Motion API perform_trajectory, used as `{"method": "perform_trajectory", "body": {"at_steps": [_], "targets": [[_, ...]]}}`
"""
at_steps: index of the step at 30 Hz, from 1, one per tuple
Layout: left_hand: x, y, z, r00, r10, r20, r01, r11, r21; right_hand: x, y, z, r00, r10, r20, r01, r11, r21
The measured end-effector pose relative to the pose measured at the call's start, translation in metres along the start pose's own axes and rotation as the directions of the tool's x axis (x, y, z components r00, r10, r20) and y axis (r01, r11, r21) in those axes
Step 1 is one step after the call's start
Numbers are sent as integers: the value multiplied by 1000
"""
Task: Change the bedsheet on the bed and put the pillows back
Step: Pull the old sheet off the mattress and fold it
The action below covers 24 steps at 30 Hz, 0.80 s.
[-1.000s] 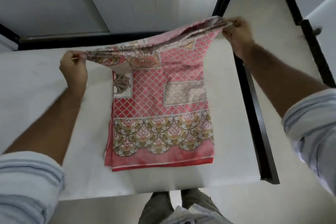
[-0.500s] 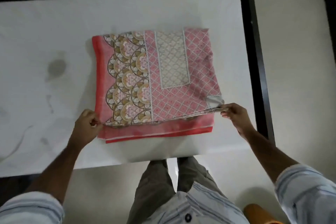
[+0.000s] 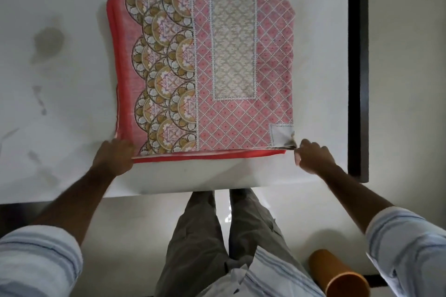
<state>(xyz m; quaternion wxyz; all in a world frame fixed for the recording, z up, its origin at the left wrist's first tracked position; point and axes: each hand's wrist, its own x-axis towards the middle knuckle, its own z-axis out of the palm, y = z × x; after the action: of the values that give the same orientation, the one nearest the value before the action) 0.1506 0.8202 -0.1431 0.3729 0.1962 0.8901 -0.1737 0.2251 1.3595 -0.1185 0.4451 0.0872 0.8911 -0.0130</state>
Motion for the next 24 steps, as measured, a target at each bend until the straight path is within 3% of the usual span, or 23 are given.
{"method": "perform_trajectory", "body": {"at_steps": [2, 4, 6, 9, 12, 14, 16, 18, 21, 24], "targets": [[8, 10, -14, 999, -19, -34, 21, 998, 61, 8, -4, -15, 995, 9, -104, -22, 992, -125], [25, 25, -33, 968, 40, -247, -45, 999, -15, 24, -8, -30, 938, -10, -347, 43, 995, 88], [48, 51, -49, 906, 147, -397, -191, 979, -73, 47, -16, -36, 874, 10, -485, 138, 954, 268], [82, 99, -57, 879, 257, -402, -312, 947, -75, 77, -41, -27, 856, -138, -498, 241, 959, 148], [102, 137, -31, 922, 208, -327, -241, 968, -63, 97, -59, 11, 874, -351, -336, 331, 936, -118], [111, 148, -17, 942, 177, -284, -215, 971, -107, 106, -64, 29, 901, -361, -239, 321, 928, -189], [116, 148, -24, 951, 179, -252, -213, 970, -116, 111, -73, 22, 902, -349, -253, 316, 934, -165], [125, 139, -38, 916, 191, -353, -230, 971, -72, 118, -79, -5, 858, -374, -350, 355, 927, -122], [160, 121, -74, 813, 186, -552, -248, 968, -40, 151, -79, -58, 734, -415, -538, 403, 903, -148], [214, 122, -122, 825, 119, -552, -207, 973, -98, 209, -89, -105, 647, -516, -561, 470, 850, -239]]}}
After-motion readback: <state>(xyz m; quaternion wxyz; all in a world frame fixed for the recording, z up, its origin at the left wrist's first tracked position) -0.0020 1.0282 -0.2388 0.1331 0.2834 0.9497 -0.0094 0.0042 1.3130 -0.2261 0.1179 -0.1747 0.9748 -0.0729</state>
